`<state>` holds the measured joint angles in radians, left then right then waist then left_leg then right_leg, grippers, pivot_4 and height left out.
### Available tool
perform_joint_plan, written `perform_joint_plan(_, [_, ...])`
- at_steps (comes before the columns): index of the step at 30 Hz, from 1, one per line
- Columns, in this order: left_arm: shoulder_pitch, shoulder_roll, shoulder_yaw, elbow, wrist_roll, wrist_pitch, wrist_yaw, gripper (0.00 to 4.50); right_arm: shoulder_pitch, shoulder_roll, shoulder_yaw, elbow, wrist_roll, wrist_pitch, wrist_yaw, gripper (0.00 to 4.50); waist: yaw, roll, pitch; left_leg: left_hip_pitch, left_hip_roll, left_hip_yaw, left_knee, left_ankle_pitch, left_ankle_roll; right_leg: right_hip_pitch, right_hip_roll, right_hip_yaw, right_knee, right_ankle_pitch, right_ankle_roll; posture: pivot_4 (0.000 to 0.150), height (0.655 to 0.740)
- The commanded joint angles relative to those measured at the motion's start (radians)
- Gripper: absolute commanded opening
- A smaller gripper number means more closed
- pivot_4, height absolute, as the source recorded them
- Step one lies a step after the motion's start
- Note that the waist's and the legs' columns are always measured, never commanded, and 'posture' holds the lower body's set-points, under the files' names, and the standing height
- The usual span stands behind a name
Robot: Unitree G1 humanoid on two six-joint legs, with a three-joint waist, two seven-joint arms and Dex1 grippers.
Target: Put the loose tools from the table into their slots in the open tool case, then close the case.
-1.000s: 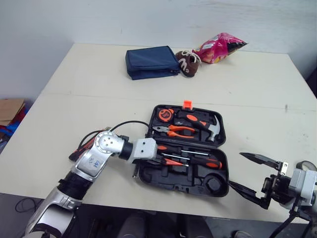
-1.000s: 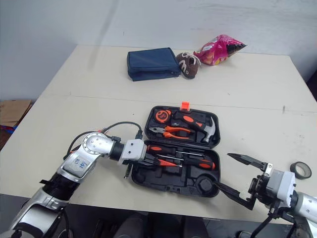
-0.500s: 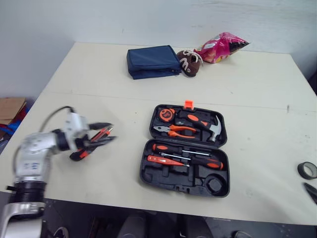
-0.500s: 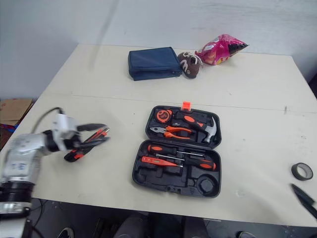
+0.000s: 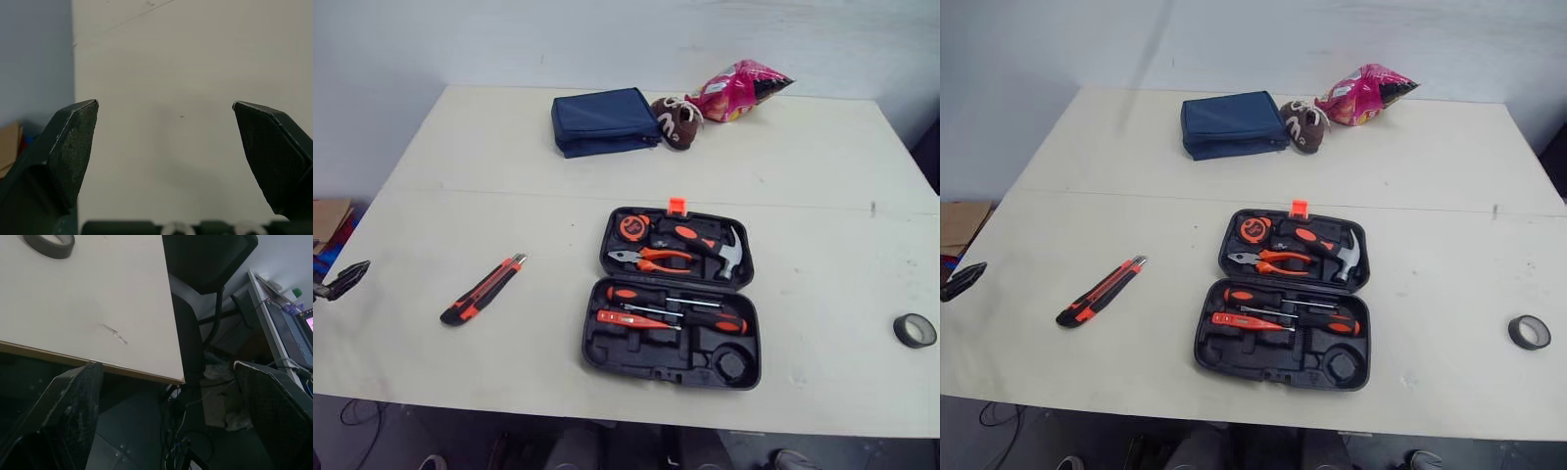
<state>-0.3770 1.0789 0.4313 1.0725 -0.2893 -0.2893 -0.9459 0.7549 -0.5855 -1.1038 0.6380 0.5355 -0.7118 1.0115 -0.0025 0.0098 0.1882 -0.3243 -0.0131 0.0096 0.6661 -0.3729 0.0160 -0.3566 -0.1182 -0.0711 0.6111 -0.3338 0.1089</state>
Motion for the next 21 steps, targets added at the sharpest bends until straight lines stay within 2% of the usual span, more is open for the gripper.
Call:
perform_joint_plan(1, [0.007,0.008,0.033,-0.023,-0.027,-0.015,-0.026,4.47,-0.003,-0.045,-0.014,0.042,0.037,-0.029,0.015,4.50,0.000,0.000,0.000,0.003,0.000,0.001,0.000,-0.001,-0.002,0.001,0.000,0.001,0.001,0.000,0.000,0.150,0.7400])
perform_joint_plan(8, [0.020,-0.026,0.033,-0.104,-0.047,-0.002,-0.082,4.47,-0.070,-0.090,0.024,0.045,0.078,-0.021,0.086,4.50,-0.001,0.000,-0.001,0.003,0.002,0.001,-0.003,-0.001,-0.002,-0.001,0.001,0.002,0.002,-0.001,-0.003,0.150,0.7400])
perform_joint_plan(12, [0.041,-0.064,0.025,-0.243,-0.086,0.060,-0.135,4.47,-0.163,-0.110,0.087,-0.008,0.103,0.008,0.143,4.50,-0.003,-0.001,-0.001,0.003,0.002,0.002,-0.002,-0.001,-0.002,0.000,0.002,0.001,0.002,-0.002,-0.003,0.150,0.7400])
perform_joint_plan(15, [0.077,-0.074,0.024,-0.341,-0.106,0.128,-0.164,4.47,-0.191,-0.096,0.128,-0.099,0.137,0.046,0.189,4.50,-0.004,0.000,-0.001,0.004,0.002,0.003,-0.001,-0.001,-0.002,0.000,0.002,0.003,0.003,-0.001,-0.002,0.150,0.7400])
perform_joint_plan(18, [0.157,-0.079,0.015,-0.519,-0.144,0.250,-0.200,4.47,-0.198,-0.064,0.216,-0.307,0.199,0.141,0.239,4.50,-0.004,0.003,0.000,0.003,0.003,0.003,-0.002,-0.001,-0.002,-0.002,0.003,0.002,0.003,-0.002,-0.003,0.150,0.7400])
perform_joint_plan(21, [0.225,-0.086,0.012,-0.696,-0.193,0.436,-0.172,4.47,-0.203,-0.028,0.317,-0.525,0.222,0.212,0.237,4.50,-0.002,0.003,0.000,0.002,0.004,0.003,-0.002,-0.001,-0.003,-0.002,0.004,0.002,0.003,-0.002,-0.003,0.150,0.7400])
